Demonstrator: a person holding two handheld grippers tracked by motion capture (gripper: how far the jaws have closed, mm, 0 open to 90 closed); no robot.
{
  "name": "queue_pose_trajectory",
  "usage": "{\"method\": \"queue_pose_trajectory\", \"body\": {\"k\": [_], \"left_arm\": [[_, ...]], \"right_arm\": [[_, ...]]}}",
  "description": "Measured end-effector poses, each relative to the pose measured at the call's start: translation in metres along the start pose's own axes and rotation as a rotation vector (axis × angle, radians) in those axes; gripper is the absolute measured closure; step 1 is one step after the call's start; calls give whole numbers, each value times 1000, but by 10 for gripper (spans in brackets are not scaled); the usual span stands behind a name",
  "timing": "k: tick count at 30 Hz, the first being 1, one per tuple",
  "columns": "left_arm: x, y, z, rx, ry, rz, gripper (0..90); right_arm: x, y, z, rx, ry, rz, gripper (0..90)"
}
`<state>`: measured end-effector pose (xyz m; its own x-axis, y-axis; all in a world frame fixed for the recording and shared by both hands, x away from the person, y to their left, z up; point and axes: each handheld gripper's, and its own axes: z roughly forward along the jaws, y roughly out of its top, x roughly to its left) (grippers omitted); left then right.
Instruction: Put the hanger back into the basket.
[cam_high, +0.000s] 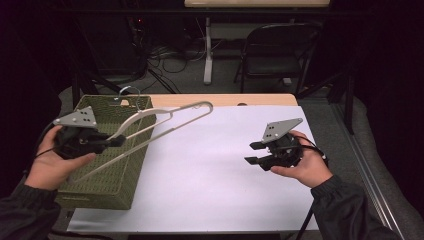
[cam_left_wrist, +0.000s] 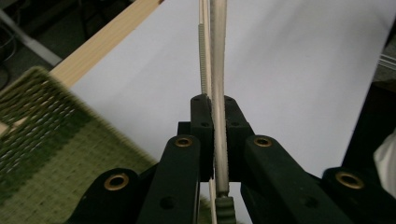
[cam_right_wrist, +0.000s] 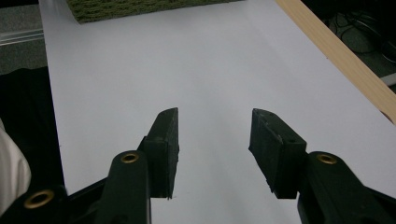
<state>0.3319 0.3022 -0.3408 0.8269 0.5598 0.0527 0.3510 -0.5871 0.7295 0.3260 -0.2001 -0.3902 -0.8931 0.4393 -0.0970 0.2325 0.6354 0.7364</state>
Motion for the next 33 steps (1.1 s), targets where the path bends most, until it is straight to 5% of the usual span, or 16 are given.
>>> {"method": "queue_pose_trajectory", "body": {"k": [13, 16, 27, 33], "left_arm": [[70, -49, -19, -21, 66, -99, 869], [87, -71, -26, -21, 97, -143, 869], [107, -119, -48, -9, 141, -223, 868], [109, -132, -44, 4, 145, -247, 868]], "right_arm": [[-12, -15, -1, 35, -29, 47, 519], [-13, -19, 1, 39, -34, 55, 519], [-16, -21, 7, 57, -38, 72, 520], [-15, -21, 10, 63, -38, 69, 520]]}}
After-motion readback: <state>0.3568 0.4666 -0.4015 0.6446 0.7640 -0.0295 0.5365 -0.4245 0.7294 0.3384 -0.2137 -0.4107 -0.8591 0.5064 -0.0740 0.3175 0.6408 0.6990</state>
